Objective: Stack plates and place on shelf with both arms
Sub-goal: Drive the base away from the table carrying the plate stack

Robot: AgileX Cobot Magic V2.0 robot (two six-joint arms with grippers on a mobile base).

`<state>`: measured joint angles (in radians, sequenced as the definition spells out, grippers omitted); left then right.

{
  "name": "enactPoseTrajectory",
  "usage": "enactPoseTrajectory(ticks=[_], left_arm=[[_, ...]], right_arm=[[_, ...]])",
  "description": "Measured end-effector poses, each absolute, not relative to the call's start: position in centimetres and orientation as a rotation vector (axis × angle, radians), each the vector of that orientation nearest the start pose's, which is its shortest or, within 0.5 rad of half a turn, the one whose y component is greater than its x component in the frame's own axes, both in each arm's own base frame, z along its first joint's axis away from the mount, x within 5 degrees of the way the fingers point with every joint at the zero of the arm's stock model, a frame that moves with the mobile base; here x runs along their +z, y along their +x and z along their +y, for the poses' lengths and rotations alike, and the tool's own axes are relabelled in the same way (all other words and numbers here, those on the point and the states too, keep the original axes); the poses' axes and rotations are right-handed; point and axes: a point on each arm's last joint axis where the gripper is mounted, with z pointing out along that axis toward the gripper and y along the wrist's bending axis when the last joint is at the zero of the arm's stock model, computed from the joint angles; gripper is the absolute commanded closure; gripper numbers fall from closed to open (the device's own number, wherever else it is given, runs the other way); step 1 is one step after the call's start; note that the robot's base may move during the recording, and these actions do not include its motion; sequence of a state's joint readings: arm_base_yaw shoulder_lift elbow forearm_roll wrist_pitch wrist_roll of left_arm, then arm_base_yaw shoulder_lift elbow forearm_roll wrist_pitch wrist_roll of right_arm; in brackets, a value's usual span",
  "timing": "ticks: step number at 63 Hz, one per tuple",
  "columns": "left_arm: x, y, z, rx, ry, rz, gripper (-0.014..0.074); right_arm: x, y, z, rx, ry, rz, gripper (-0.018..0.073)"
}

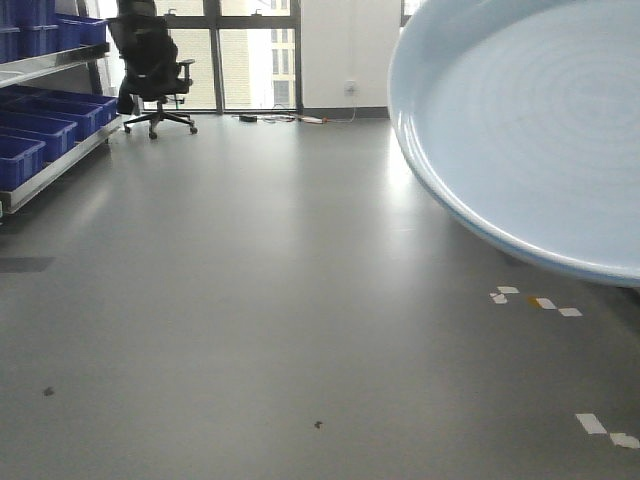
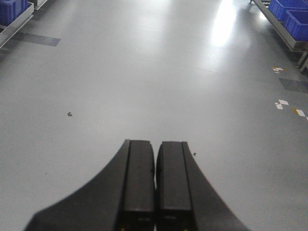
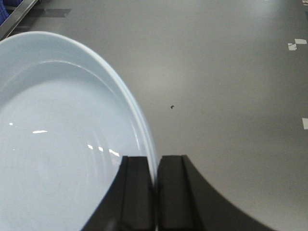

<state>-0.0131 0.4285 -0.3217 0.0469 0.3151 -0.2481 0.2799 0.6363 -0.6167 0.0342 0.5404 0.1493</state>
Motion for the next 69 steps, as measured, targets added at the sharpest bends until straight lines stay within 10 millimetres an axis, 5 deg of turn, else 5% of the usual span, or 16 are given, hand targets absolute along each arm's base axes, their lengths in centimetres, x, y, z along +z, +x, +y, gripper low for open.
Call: enactPoseTrajectory(ticks=[69], left_arm=[[26.26, 9.62, 0.01, -0.133, -0.192, 1.898, 0.0506]], right_arm=[[31.92, 12.02, 3.62, 0.304, -0.115, 2.054, 0.0511]])
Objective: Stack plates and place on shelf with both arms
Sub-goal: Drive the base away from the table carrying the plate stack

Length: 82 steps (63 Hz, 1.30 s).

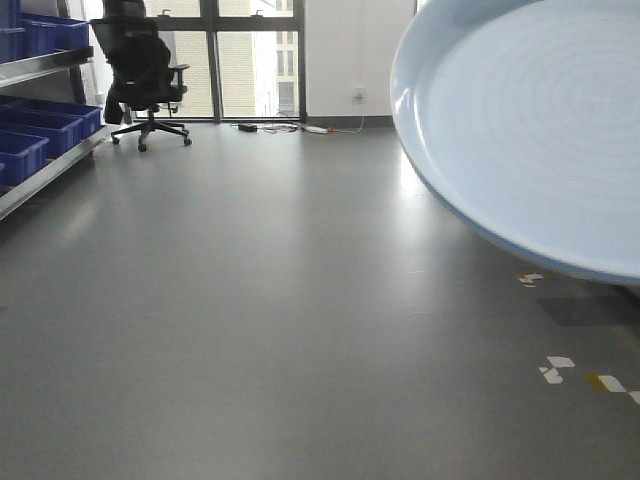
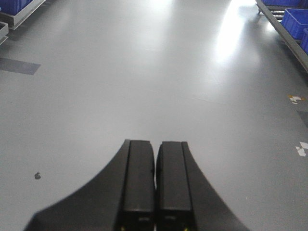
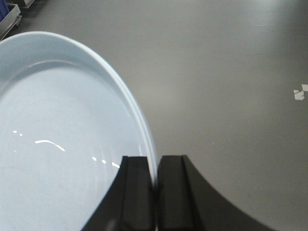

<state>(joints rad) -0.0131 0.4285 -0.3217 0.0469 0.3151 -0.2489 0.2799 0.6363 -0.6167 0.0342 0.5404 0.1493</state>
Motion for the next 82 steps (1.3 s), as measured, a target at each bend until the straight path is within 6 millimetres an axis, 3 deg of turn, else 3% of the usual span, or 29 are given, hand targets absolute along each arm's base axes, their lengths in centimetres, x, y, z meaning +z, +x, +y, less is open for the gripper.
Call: enactPoseTrajectory(ticks=[82], left_arm=[[26.26, 9.62, 0.01, -0.133, -0.192, 1.898, 0.0506]], right_arm=[[31.92, 12.02, 3.62, 0.304, -0.115, 2.054, 0.0511]])
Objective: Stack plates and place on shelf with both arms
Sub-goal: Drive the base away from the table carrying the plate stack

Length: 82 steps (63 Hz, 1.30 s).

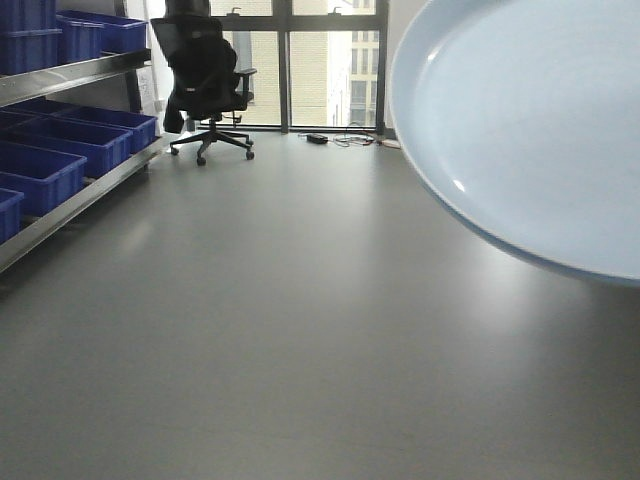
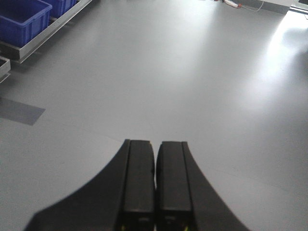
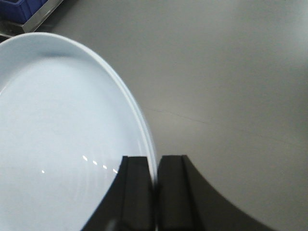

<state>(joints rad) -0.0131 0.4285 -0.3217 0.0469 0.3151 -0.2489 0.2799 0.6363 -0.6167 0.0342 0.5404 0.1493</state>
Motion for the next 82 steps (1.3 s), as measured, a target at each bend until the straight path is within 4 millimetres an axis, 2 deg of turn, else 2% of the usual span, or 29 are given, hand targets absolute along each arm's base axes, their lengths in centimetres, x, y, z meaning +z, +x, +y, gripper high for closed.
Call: enactPoseTrajectory(ticks=[82], left_arm=[[26.26, 9.62, 0.01, -0.133, -0.192, 1.898, 0.0506]], right_arm=[[31.94, 11.99, 3.61, 0.304, -0.115, 2.052, 0.0511]])
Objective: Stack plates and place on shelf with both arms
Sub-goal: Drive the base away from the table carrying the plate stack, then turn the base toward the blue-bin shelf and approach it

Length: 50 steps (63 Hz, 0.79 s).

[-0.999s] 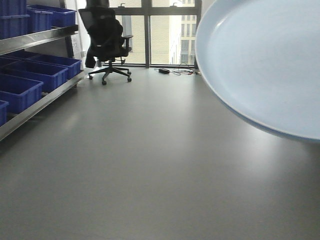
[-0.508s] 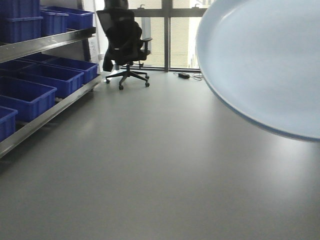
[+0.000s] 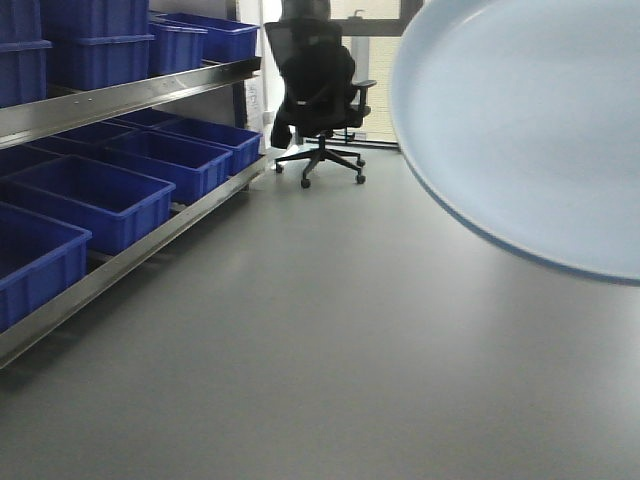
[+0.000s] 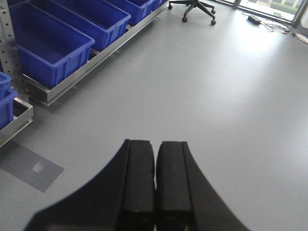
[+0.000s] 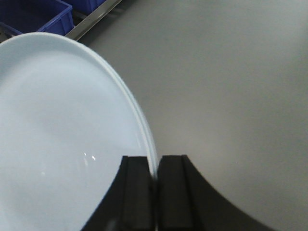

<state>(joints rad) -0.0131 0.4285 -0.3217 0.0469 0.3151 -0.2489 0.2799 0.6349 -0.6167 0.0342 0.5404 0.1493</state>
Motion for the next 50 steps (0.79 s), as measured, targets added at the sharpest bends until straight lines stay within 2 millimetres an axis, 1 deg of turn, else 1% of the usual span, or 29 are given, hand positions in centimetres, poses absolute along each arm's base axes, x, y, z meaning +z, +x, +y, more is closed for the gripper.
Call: enactPoseTrajectory(ticks=[50], left_arm=[[26.26, 9.62, 0.01, -0.133, -0.192, 1.898, 0.0506]], right_arm=[[31.94, 11.99, 3.61, 0.304, -0.115, 2.052, 0.0511]])
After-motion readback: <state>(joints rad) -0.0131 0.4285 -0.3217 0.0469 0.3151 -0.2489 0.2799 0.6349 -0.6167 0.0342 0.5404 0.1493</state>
